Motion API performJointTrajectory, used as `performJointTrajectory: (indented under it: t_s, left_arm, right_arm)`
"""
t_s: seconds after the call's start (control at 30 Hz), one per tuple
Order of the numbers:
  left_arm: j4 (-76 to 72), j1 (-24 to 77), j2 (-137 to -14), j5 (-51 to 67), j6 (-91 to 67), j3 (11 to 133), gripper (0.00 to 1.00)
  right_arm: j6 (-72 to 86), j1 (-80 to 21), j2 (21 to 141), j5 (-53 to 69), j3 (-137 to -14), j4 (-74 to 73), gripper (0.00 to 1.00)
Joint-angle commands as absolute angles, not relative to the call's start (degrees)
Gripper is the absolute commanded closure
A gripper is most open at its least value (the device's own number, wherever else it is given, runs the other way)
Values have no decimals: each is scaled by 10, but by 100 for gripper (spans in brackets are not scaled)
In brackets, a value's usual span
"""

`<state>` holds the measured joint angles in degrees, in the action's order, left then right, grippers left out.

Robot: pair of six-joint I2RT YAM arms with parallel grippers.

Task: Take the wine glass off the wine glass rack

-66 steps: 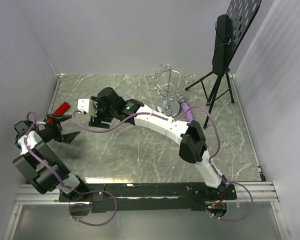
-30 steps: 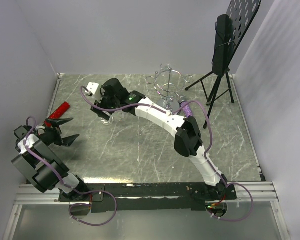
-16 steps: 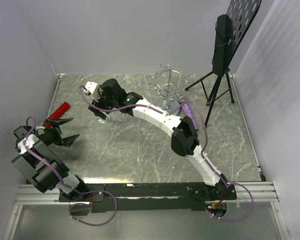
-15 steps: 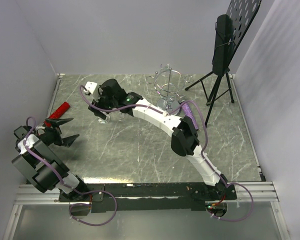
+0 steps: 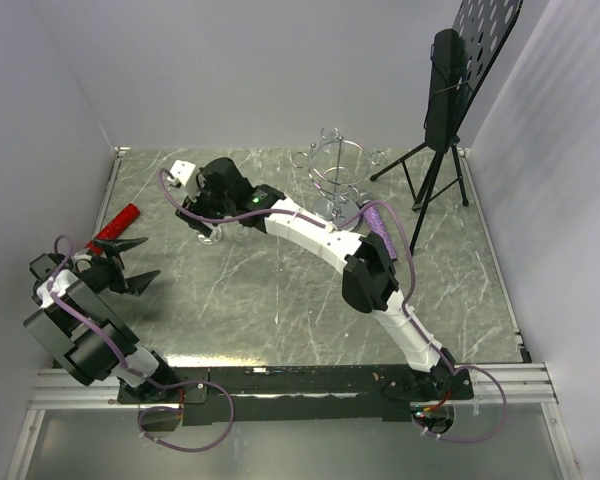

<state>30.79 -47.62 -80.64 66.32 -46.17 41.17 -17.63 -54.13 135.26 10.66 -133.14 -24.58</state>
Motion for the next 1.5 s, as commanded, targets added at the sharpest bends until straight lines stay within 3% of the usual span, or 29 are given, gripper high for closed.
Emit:
performJointTrajectory:
  t_s: [0.0, 0.3, 0.53, 0.7, 1.13, 1.47]
  left_arm:
    - [301, -480, -794, 674, -465, 403, 4]
    - [298, -481, -790, 676, -467, 397, 4]
    - [297, -480, -788, 676, -467, 397, 4]
    - [294, -480, -787, 676, -470, 396, 4]
    - [296, -480, -787, 674, -468, 396, 4]
    - [298, -480, -789, 674, -467, 398, 4]
  right_arm:
    - [-170, -544, 1339, 84, -1347, -184, 17]
    - [-170, -544, 1338, 76, -1343, -178, 7]
    - [-170, -544, 1337, 76, -1344, -175, 6]
    - [-167, -543, 1334, 82, -1339, -178, 11]
    - [-162, -543, 1332, 72, -1336, -164, 1]
    - [-166, -543, 1324, 54, -1330, -142, 0]
